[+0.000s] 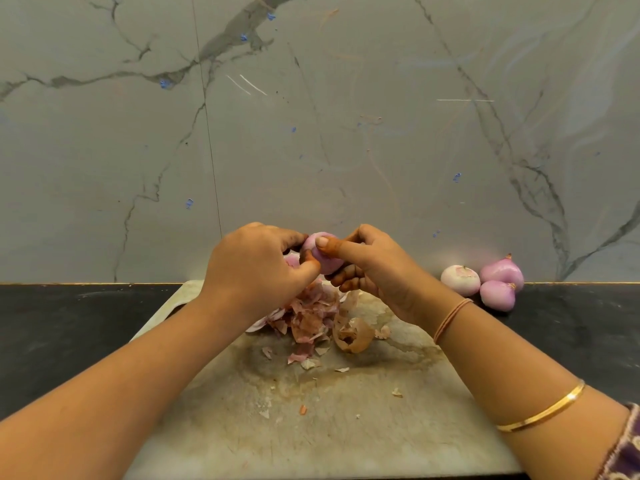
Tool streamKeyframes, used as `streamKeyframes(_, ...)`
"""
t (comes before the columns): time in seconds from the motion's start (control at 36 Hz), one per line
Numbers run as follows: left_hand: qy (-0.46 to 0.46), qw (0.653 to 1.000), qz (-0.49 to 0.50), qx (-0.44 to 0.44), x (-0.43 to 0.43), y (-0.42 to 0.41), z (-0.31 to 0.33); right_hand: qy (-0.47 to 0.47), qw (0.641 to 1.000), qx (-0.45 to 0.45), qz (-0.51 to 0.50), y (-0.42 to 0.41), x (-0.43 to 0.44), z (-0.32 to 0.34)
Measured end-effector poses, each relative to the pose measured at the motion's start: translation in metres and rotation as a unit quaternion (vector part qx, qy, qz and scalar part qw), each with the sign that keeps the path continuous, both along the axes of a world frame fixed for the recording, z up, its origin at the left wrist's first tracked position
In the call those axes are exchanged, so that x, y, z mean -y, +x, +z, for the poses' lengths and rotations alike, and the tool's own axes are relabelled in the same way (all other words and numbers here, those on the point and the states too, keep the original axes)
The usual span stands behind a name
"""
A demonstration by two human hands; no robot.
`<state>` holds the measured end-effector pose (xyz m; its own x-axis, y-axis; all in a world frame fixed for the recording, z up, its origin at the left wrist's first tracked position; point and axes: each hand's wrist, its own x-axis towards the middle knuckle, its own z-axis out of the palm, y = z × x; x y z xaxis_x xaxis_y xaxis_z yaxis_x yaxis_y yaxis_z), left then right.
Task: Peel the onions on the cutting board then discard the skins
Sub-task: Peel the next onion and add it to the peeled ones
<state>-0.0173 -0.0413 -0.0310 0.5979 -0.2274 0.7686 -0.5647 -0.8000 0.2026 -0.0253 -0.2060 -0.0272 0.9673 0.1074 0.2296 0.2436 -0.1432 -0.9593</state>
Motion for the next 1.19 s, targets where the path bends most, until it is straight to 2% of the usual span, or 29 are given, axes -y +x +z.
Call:
streamKeyframes(0.22, 0.032, 0.999, 0.022, 0.037, -0.001, 0.004, -0.002, -0.027, 0.999, 0.016, -0.012, 0.000, -0.001, 0.000)
streamKeyframes(0.36, 0.014, 0.999, 0.017, 0.032, -0.001, 0.004, -0.001, -0.015, 1.000, 0.003, -0.011, -0.001, 0.000, 0.001)
streamKeyframes(0.56, -0.097, 0.992, 0.011, -0.086, -0.002, 0.004, 0.000, -0.005, 1.000, -0.003, -0.022, 0.000, -0.001, 0.000)
streamKeyframes(0.72, -0.088, 0.983, 0.065, -0.146, -0.009, 0.011, 0.002, -0.002, 1.000, -0.001, -0.016, 0.000, 0.000, 0.001)
streamKeyframes(0.86, -0.066, 0.982, 0.099, -0.147, -0.010, 0.012, 0.002, 0.011, 1.000, -0.022, 0.004, -0.001, 0.000, 0.001)
streamKeyframes(1.0, -0.061, 0.978, 0.118, -0.162, -0.012, 0.013, 0.003, 0.069, 0.995, -0.067, 0.041, 0.000, 0.002, 0.003)
streamKeyframes(1.19, -0.051, 0.976, 0.130, -0.169, -0.012, 0.012, 0.004, 0.130, 0.986, -0.091, 0.041, 0.002, 0.002, 0.004)
